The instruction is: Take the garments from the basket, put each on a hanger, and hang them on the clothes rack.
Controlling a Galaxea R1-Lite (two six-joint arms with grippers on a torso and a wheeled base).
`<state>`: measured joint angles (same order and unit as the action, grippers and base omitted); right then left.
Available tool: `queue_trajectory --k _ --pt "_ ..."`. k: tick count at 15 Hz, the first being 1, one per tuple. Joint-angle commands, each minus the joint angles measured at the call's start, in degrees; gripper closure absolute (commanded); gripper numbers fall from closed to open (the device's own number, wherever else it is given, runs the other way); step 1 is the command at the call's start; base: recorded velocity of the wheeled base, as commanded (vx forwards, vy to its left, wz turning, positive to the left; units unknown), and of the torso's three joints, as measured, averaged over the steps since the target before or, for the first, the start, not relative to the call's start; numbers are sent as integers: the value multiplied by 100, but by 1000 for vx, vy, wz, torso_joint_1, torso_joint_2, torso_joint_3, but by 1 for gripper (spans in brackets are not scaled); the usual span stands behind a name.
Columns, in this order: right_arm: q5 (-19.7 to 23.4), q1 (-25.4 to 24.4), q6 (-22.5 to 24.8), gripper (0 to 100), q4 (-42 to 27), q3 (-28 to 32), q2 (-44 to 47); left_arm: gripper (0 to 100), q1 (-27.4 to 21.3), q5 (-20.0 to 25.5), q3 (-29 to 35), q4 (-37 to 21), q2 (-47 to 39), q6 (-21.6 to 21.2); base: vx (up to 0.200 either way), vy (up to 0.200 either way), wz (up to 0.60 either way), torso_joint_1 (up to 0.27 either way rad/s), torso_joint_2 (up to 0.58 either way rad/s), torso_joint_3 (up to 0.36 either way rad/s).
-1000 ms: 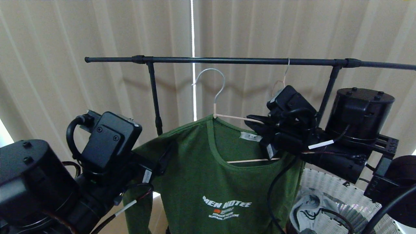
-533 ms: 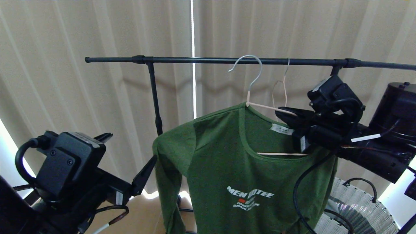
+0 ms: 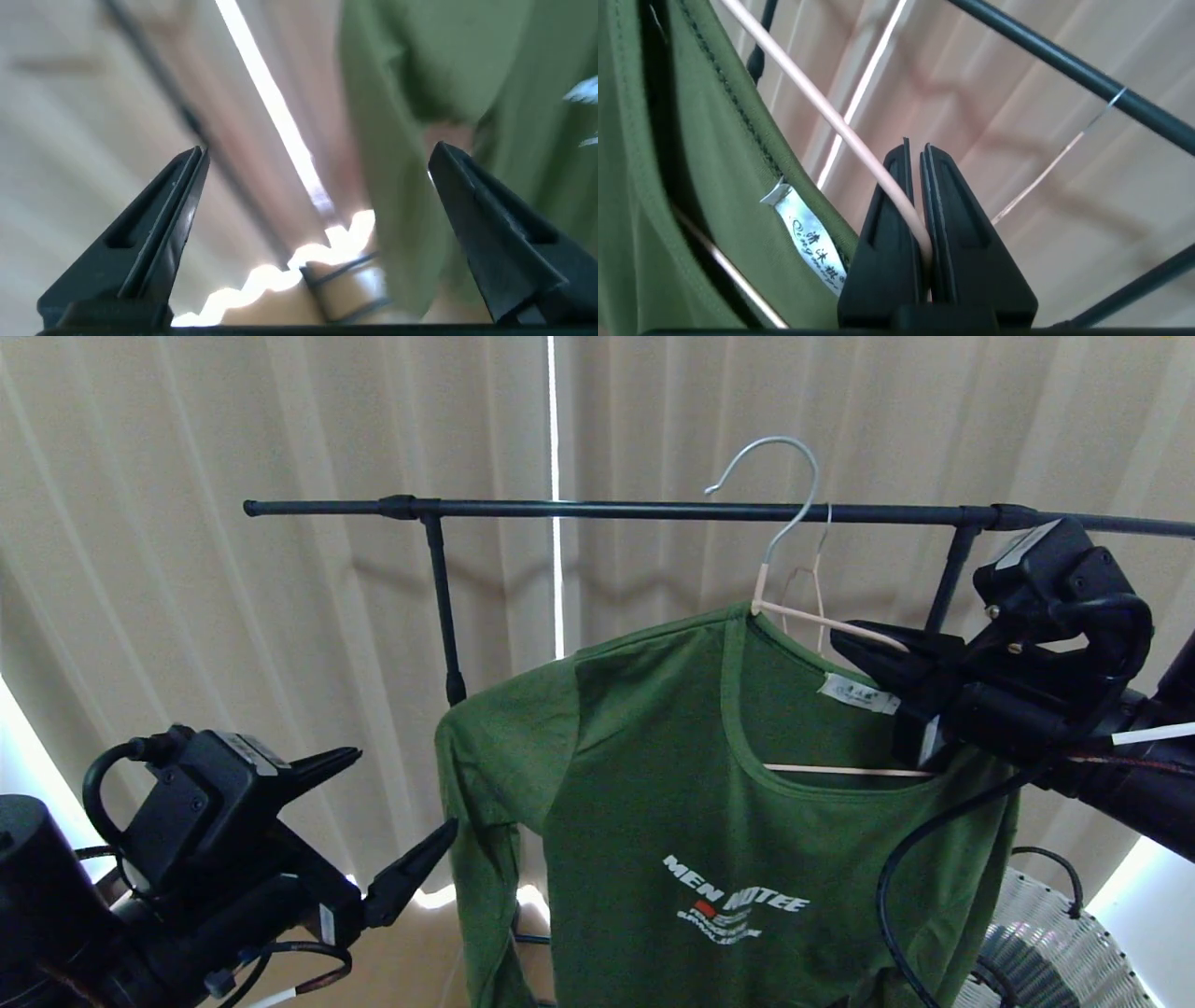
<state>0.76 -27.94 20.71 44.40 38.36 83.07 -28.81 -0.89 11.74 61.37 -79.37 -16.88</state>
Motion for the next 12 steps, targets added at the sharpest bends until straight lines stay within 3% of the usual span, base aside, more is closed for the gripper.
queue_trajectory --k 1,4,5,8,12 --pt "12 -18 3 100 7 40 -36 0 33 142 83 7 -219 89 0 0 0 0 0 0" --pt "12 -27 3 100 7 40 -54 0 77 151 197 16 -421 291 0 0 0 0 0 0" --pt "12 -36 3 100 7 40 -63 100 103 151 215 16 -483 335 0 0 0 0 0 0" --pt "4 -36 3 100 7 31 -98 100 156 142 215 16 -562 344 0 0 0 0 0 0" --pt "-23 -10 12 100 -1 40 -106 100 578 124 109 16 -571 265 0 0 0 0 0 0"
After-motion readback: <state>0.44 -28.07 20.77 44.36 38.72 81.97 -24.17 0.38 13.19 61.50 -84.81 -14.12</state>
